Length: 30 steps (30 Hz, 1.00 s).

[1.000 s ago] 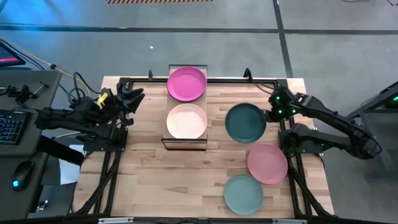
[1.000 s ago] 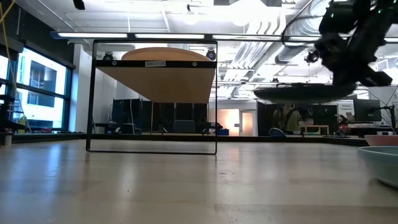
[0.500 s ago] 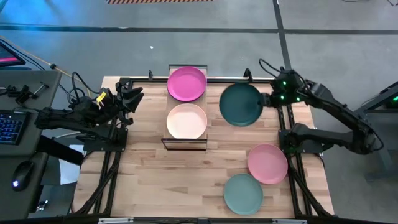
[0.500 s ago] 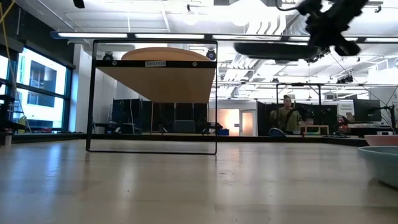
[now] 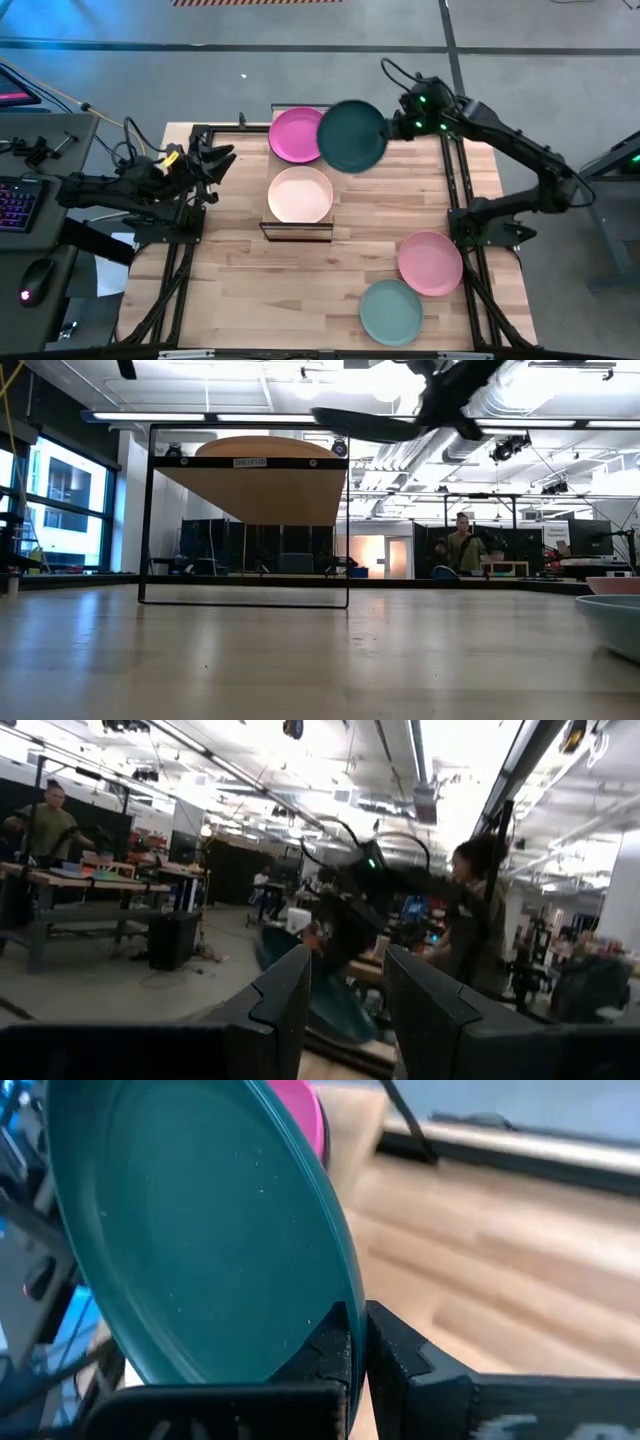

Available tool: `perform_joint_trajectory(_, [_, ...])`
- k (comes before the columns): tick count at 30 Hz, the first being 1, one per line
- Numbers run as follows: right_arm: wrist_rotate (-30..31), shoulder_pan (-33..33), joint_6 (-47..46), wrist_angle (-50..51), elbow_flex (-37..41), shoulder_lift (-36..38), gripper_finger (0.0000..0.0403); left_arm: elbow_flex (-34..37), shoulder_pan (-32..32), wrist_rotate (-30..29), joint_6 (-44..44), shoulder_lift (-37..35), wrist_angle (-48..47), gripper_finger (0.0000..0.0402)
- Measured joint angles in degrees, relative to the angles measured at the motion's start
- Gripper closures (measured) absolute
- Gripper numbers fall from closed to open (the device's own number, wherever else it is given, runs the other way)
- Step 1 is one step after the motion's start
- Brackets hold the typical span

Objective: Place and stack plates onto a shelf
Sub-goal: Stack the dark green plate on top of the pink plate on the shelf

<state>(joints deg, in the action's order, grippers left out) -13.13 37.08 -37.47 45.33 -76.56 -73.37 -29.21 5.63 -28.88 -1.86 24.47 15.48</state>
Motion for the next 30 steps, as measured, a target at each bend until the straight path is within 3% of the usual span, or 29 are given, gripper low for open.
perform_joint_trajectory(15, [0.3, -3.1, -10.0, -21.5, -7.5, -22.6, 0.0403, 0.0, 0.0, -0.4, 1.5, 0.0, -2.4, 0.0284])
perform_joint_trajectory(30, [3.3, -4.6, -12.0, -23.0, -8.1, -25.2, 0.0403, 0.0, 0.0, -0.3, 1.1, 0.0, -2.5, 0.0284])
